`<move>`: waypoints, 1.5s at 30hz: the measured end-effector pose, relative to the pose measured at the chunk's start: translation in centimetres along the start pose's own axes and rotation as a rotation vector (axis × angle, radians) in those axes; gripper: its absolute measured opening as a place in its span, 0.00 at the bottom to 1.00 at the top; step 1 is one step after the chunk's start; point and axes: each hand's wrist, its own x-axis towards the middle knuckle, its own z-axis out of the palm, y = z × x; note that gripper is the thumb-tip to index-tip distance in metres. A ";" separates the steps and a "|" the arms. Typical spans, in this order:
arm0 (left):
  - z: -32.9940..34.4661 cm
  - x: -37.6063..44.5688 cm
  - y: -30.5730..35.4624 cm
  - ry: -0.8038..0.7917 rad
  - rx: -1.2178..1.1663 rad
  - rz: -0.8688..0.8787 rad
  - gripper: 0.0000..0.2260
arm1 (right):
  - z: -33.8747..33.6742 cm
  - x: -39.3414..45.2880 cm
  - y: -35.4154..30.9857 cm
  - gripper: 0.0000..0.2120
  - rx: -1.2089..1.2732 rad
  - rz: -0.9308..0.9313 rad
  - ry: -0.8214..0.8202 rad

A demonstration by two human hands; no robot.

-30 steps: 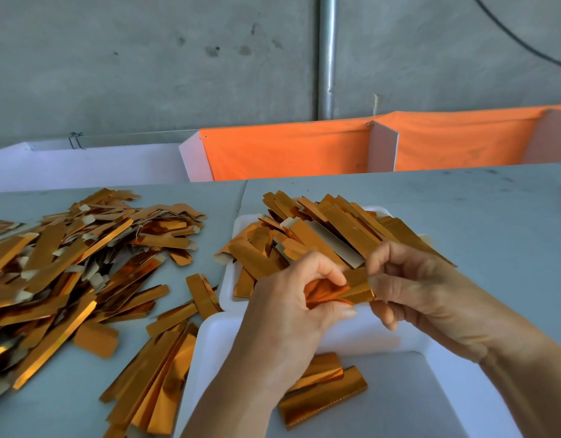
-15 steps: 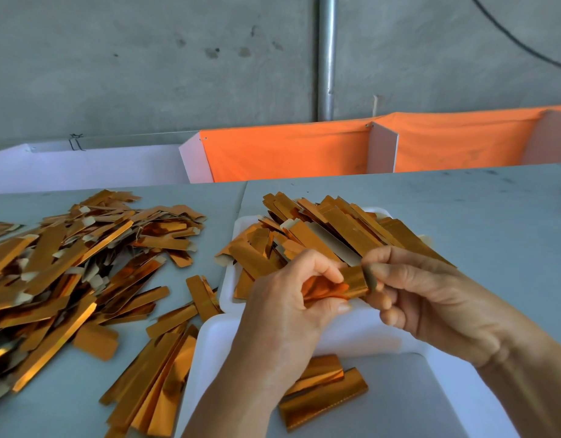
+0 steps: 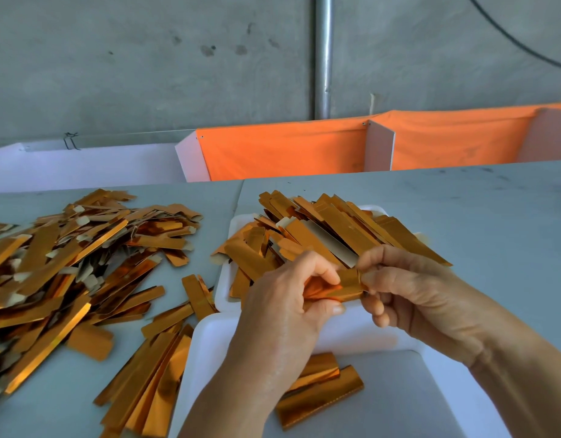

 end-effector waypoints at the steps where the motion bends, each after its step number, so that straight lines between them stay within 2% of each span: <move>1: 0.0 0.0 0.0 0.000 -0.021 -0.005 0.12 | 0.0 0.0 0.0 0.09 0.006 -0.002 -0.001; 5: -0.1 0.0 -0.2 -0.001 -0.058 -0.004 0.12 | 0.0 0.0 -0.1 0.08 0.002 0.006 -0.009; 18: -0.2 -0.1 -0.2 -0.038 0.186 0.113 0.10 | -0.2 0.0 0.1 0.06 -0.140 -0.015 -0.028; 24: -0.7 0.0 -0.3 -0.067 -0.056 0.009 0.11 | -0.5 0.2 0.2 0.04 0.121 -0.004 -0.129; 28: -0.8 0.1 -0.5 -0.098 -0.157 -0.008 0.11 | -0.5 0.3 0.4 0.08 0.140 -0.007 -0.153; 31: -0.8 0.0 -0.5 -0.113 -0.180 -0.006 0.10 | -0.5 0.5 0.7 0.02 0.113 -0.015 -0.140; 33: -0.8 0.1 -0.5 -0.115 -0.223 -0.014 0.10 | -0.4 0.6 0.9 0.02 0.117 -0.028 -0.146; 37: -1.0 0.1 -0.4 -0.122 -0.302 -0.023 0.11 | -0.3 0.7 1.1 0.18 0.203 0.022 -0.190; 42: -0.8 -0.1 -0.1 -0.112 -0.318 -0.021 0.11 | -0.4 0.5 0.9 0.20 0.256 0.053 -0.205; 45: -0.6 -0.1 0.1 -0.044 -0.295 -0.001 0.11 | -0.2 0.3 0.8 0.23 0.205 0.135 -0.276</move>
